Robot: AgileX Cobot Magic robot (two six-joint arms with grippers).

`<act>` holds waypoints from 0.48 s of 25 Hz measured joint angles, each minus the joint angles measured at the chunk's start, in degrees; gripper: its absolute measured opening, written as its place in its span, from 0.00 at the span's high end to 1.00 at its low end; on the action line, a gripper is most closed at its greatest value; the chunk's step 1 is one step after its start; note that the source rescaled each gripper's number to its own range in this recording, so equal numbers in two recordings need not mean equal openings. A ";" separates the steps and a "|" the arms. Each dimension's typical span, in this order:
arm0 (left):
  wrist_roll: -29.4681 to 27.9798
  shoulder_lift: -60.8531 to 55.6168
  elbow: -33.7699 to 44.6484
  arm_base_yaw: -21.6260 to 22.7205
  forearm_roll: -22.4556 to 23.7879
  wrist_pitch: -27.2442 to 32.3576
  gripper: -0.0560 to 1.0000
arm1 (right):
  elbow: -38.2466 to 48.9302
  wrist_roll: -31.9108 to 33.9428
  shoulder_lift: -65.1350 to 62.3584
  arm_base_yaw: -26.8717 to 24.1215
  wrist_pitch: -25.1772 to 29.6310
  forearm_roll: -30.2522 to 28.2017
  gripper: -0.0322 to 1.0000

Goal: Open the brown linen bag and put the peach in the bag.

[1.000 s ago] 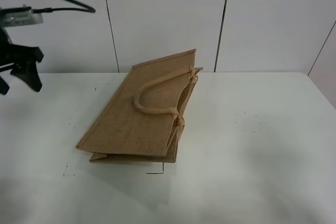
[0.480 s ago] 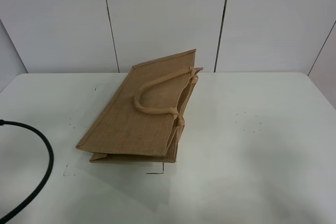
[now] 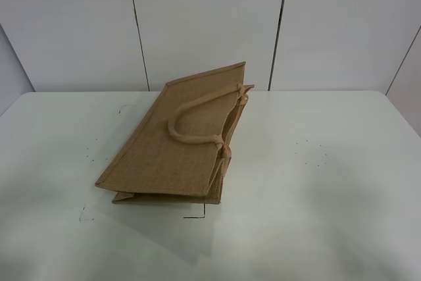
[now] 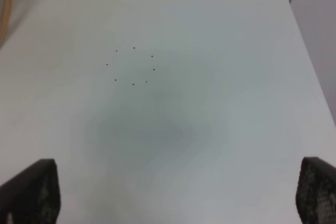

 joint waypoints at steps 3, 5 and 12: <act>-0.12 -4.93 0.00 0.00 0.00 0.00 0.05 | 0.00 0.00 0.00 0.00 0.00 0.00 0.00; -0.42 -7.54 0.00 0.00 0.00 0.00 0.05 | 0.00 0.00 0.00 0.00 0.00 0.06 0.00; -0.86 -10.49 0.00 0.00 -0.14 0.04 0.05 | 0.00 0.00 0.00 0.00 0.00 0.18 0.00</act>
